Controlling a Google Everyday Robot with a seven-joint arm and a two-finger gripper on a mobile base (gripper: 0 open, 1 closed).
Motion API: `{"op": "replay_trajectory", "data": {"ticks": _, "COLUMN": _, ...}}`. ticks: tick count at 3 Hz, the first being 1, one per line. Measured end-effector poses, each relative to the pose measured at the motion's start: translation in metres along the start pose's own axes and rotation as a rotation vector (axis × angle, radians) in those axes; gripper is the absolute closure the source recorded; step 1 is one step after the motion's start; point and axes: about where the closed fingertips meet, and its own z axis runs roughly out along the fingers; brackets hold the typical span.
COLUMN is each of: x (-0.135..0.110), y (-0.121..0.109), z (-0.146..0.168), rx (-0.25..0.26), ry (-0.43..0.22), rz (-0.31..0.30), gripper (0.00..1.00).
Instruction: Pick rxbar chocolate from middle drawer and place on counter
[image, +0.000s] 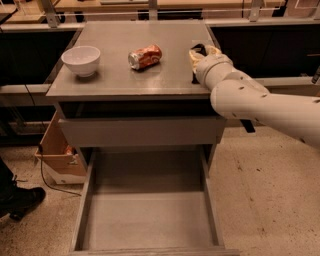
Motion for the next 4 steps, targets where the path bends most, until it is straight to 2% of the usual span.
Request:
{"op": "replay_trajectory", "data": {"ticks": 1, "x": 0.020, "y": 0.015, "z": 0.021, "rx": -0.037, "ry": 0.023, "rz": 0.026, "gripper": 0.23}}
{"op": "replay_trajectory", "data": {"ticks": 2, "x": 0.029, "y": 0.022, "z": 0.029, "rx": -0.055, "ry": 0.033, "rz": 0.031, "gripper": 0.01}}
{"op": "replay_trajectory", "data": {"ticks": 3, "x": 0.034, "y": 0.026, "z": 0.029, "rx": -0.065, "ry": 0.035, "rz": 0.033, "gripper": 0.00}}
{"op": "replay_trajectory", "data": {"ticks": 4, "x": 0.031, "y": 0.026, "z": 0.004, "rx": -0.110, "ry": 0.032, "rz": 0.084, "gripper": 0.00}}
